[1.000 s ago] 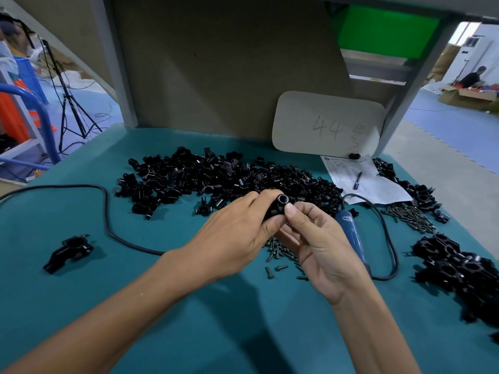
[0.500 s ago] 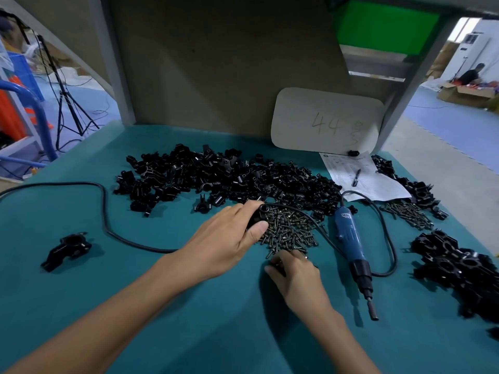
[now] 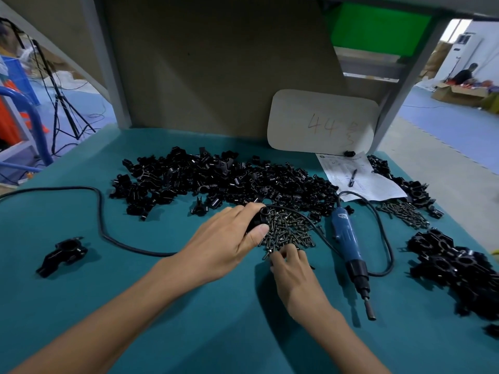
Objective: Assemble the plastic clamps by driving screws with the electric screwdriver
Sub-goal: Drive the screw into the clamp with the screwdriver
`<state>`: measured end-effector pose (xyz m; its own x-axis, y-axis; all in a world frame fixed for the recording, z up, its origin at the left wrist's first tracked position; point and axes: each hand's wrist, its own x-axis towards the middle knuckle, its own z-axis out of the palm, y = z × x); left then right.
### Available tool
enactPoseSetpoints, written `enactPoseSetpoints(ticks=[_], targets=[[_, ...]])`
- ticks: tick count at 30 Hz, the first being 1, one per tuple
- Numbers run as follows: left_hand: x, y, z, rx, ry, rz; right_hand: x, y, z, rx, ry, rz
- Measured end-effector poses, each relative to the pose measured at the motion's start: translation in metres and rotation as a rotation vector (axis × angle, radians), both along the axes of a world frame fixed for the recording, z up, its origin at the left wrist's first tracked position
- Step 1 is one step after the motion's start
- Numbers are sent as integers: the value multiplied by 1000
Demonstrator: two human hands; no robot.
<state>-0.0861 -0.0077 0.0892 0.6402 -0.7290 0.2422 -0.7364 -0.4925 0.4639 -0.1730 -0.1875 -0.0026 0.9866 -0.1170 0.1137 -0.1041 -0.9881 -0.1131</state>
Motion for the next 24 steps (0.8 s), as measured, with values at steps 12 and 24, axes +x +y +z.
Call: enactPoseSetpoints(ticks=[12, 24], targets=[[5, 5, 1, 4, -19, 16, -11, 6, 103, 1446, -406, 95], [1, 5, 2, -20, -29, 9, -8, 8, 112, 1308, -289, 124]])
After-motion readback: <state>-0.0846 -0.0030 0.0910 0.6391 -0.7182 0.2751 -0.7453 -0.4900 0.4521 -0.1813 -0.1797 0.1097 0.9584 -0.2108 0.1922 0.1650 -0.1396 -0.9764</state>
